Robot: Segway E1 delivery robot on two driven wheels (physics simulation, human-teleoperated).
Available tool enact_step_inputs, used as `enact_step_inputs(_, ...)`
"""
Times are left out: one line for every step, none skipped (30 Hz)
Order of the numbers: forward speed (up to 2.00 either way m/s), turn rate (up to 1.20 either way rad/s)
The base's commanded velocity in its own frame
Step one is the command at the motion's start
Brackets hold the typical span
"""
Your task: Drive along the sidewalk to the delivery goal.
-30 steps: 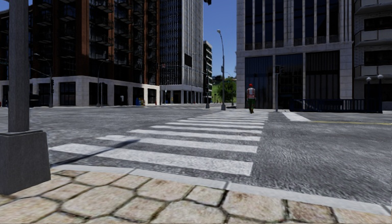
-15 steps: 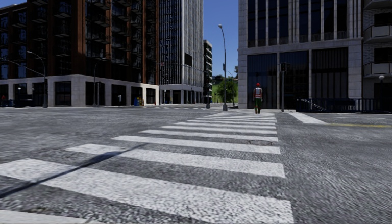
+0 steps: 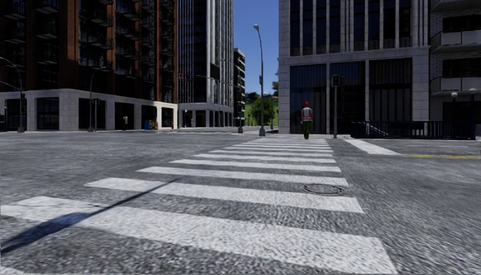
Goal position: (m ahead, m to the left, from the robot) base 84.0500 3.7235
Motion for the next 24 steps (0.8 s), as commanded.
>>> enact_step_inputs(1.64,-0.31)
enact_step_inputs(1.64,-0.31)
enact_step_inputs(1.64,-0.31)
enact_step_inputs(1.63,-0.31)
enact_step_inputs(1.63,-0.31)
enact_step_inputs(1.63,-0.31)
enact_step_inputs(1.63,-0.31)
enact_step_inputs(1.63,-0.31)
enact_step_inputs(1.63,-0.31)
enact_step_inputs(1.63,-0.31)
enact_step_inputs(1.63,-0.31)
enact_step_inputs(1.63,-0.31)
enact_step_inputs(1.63,-0.31)
enact_step_inputs(1.63,-0.31)
enact_step_inputs(1.63,-0.31)
enact_step_inputs(1.63,-0.31)
enact_step_inputs(1.63,-0.31)
enact_step_inputs(1.63,-0.31)
enact_step_inputs(1.63,-0.31)
enact_step_inputs(1.63,-0.31)
enact_step_inputs(1.63,-0.31)
enact_step_inputs(1.63,-0.31)
enact_step_inputs(1.63,-0.31)
enact_step_inputs(1.63,-0.31)
